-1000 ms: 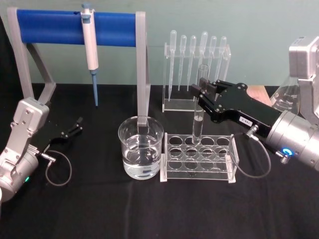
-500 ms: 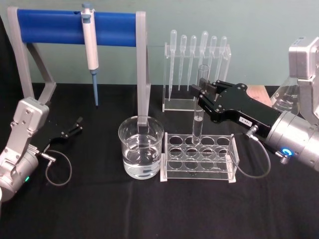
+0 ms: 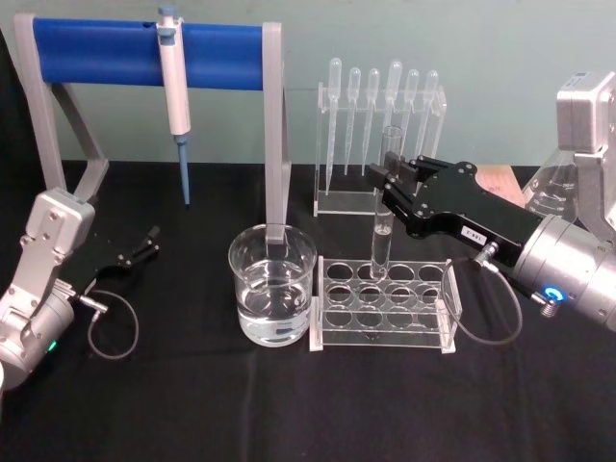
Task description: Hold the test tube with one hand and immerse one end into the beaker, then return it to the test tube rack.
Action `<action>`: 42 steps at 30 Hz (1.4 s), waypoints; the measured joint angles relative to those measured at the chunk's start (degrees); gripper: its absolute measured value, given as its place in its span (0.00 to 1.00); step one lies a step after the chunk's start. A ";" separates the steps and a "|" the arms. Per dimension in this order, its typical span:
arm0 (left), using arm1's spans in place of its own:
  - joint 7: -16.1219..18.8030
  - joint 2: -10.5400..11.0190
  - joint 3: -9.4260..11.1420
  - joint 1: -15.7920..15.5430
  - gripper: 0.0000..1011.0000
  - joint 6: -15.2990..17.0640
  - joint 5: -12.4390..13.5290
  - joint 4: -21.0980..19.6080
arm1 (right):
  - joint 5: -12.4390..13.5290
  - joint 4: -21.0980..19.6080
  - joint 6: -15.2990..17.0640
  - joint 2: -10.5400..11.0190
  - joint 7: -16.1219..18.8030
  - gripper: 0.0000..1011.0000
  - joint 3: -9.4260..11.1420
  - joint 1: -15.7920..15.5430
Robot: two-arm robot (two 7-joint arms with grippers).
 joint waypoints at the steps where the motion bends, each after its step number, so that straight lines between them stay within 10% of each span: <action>1: 0.00 0.00 0.00 0.00 0.99 0.00 0.00 0.00 | 0.00 0.00 0.01 0.00 0.00 0.22 -0.01 0.00; 42: 0.00 0.00 0.00 0.00 0.99 0.00 0.00 0.00 | 0.00 0.00 0.02 0.00 0.04 0.22 -0.01 0.00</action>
